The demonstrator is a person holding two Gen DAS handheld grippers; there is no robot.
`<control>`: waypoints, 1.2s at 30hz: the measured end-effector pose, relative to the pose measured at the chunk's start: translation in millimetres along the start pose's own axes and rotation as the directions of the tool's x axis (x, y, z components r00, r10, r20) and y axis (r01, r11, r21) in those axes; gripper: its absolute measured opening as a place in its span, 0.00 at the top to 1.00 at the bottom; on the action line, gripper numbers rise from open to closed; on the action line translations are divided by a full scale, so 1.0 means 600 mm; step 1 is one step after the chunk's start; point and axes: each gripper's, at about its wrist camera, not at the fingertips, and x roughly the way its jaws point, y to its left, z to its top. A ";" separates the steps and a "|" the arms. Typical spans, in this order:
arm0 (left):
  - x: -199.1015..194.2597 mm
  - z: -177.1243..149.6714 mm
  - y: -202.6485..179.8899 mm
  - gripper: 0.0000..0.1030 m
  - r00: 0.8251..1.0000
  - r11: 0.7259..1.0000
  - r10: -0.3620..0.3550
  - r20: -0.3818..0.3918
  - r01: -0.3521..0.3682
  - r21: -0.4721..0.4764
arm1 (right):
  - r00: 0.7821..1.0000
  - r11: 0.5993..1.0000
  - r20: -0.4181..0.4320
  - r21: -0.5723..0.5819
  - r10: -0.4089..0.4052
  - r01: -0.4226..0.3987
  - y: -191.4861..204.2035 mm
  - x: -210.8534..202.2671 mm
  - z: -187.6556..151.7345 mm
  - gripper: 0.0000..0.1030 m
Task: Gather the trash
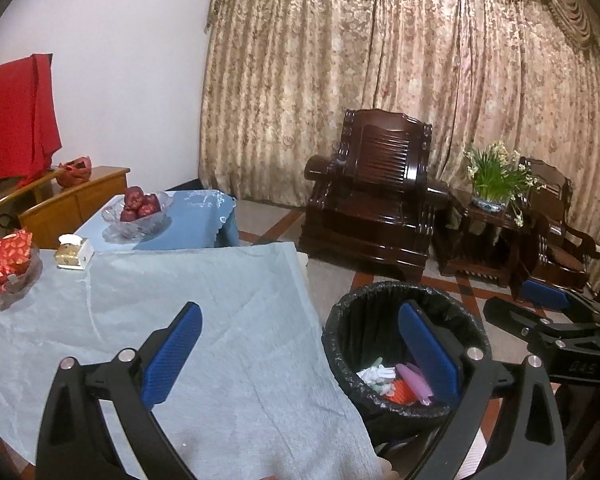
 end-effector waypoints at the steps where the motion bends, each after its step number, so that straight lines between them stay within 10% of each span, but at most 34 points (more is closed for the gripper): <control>1: -0.003 0.001 0.000 0.06 1.000 1.000 0.004 0.004 -0.004 0.001 | 1.000 1.000 0.003 -0.002 0.001 -0.001 0.002 -0.002 0.001 0.05; 36: -0.012 0.001 0.013 0.06 0.999 1.000 0.030 0.014 -0.030 0.000 | 1.000 1.000 0.009 -0.012 0.003 -0.003 0.019 -0.004 0.006 0.05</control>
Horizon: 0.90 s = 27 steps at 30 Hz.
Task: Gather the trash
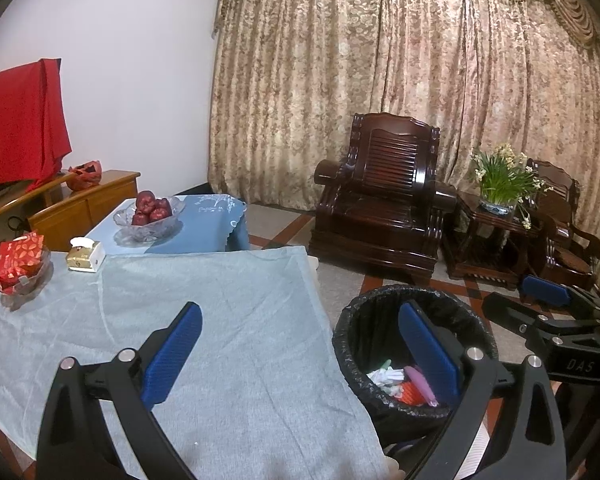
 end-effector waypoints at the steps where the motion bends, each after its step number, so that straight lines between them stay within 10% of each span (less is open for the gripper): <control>1: 0.000 0.000 0.000 0.06 1.000 1.000 0.000 0.000 0.000 0.000 | 1.000 1.000 0.000 0.000 0.000 0.000 0.000 0.000 0.000 0.05; 27: 0.000 -0.001 0.007 0.06 1.000 1.000 0.002 -0.003 -0.002 0.000 | 1.000 1.000 0.001 0.000 -0.002 0.002 0.005 0.002 -0.001 0.05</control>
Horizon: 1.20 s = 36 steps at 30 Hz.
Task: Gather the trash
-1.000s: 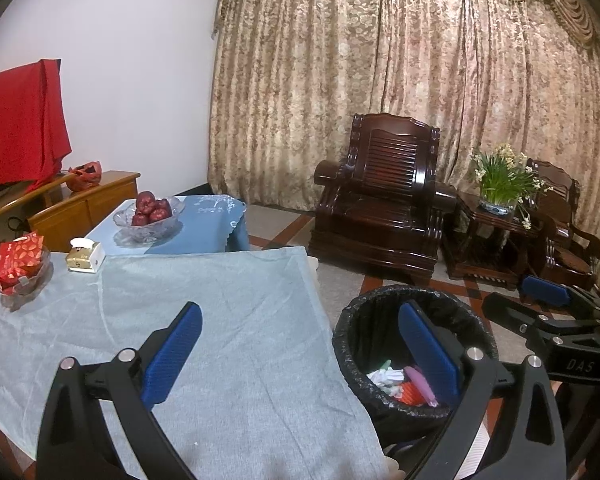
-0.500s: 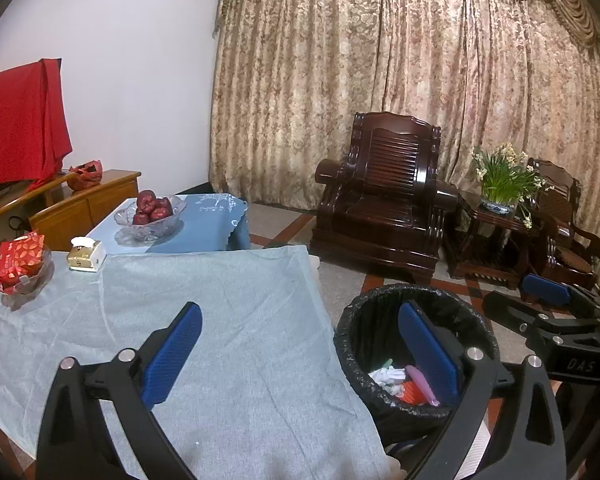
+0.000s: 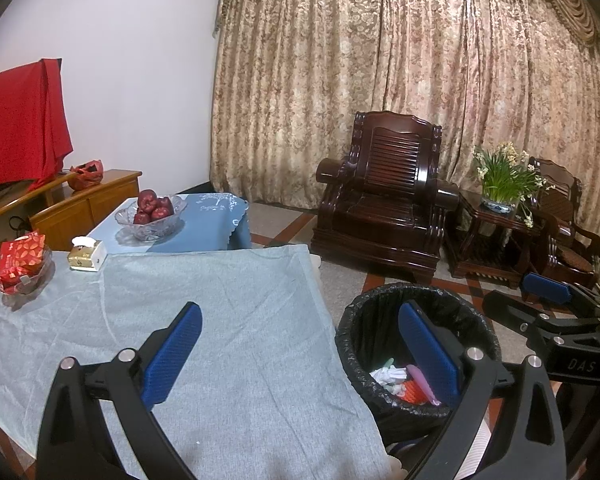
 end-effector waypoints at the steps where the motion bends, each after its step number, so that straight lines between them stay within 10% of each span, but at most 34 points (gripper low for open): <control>1: 0.000 0.000 0.001 0.06 1.000 1.000 0.000 0.001 0.000 0.000 | 1.000 1.000 0.000 0.000 0.000 0.000 0.000 0.000 0.000 0.05; 36: 0.000 0.002 0.001 0.06 1.000 1.000 -0.002 -0.004 0.002 -0.002 | 1.000 1.000 -0.006 0.001 -0.002 0.002 0.011 0.003 -0.001 0.05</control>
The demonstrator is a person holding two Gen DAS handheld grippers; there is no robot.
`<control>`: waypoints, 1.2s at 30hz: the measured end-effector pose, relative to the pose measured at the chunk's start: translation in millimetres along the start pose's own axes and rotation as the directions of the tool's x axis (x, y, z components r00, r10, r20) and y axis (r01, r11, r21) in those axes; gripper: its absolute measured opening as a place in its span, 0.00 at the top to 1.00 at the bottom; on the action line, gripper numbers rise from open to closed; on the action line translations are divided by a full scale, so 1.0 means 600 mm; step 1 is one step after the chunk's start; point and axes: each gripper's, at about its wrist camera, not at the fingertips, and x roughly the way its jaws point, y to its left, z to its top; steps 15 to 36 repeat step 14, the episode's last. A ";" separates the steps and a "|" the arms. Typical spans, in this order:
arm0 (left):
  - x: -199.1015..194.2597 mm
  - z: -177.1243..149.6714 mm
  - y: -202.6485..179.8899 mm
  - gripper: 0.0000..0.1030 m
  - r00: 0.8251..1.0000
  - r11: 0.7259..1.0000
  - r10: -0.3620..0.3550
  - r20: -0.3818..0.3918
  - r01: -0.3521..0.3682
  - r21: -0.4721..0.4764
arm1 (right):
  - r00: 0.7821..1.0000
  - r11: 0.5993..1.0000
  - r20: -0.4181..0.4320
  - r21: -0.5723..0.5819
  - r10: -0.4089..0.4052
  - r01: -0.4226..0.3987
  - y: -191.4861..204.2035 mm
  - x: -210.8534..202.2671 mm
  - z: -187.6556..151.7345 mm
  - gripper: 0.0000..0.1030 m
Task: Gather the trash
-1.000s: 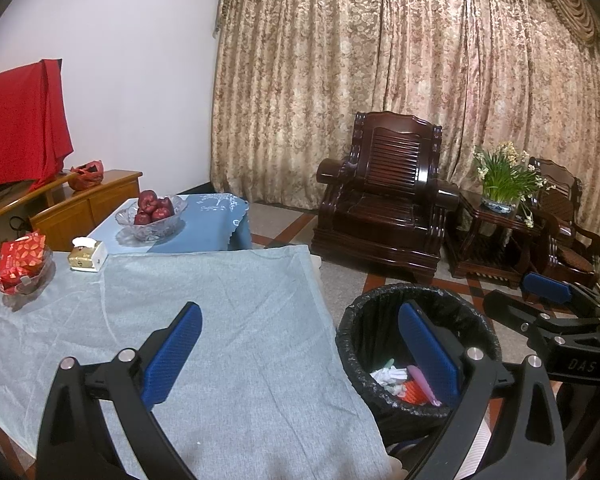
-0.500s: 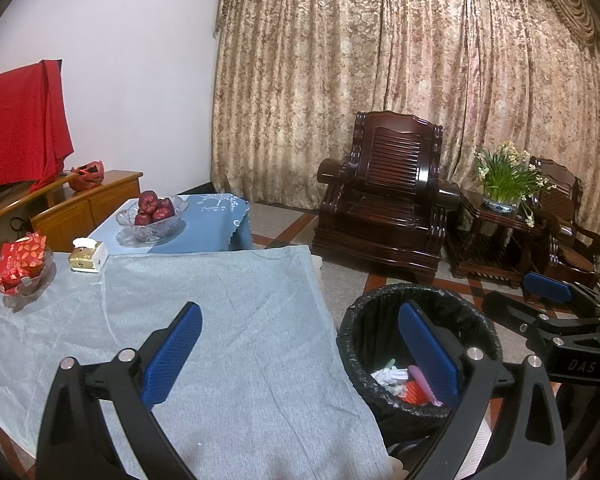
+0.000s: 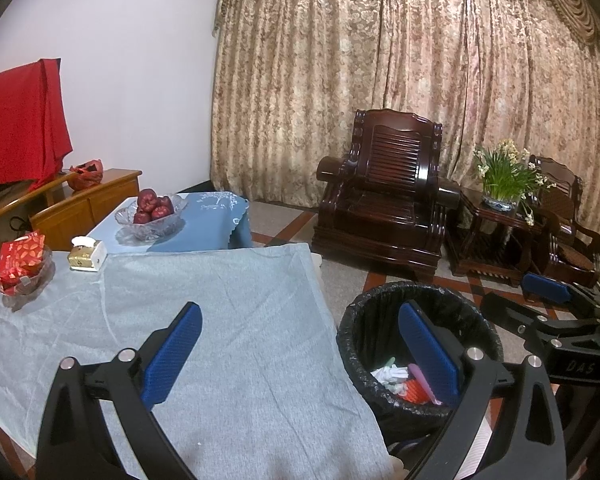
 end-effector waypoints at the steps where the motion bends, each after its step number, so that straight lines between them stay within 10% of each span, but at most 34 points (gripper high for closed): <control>1: 0.000 0.000 -0.002 0.06 1.000 1.000 0.002 0.000 -0.002 0.002 | 1.000 1.000 -0.002 0.001 0.000 0.000 0.001 0.000 0.001 0.05; 36: 0.001 -0.017 0.019 0.06 1.000 1.000 0.006 -0.009 -0.006 -0.006 | 1.000 1.000 -0.004 0.001 0.001 -0.001 0.004 0.000 0.002 0.05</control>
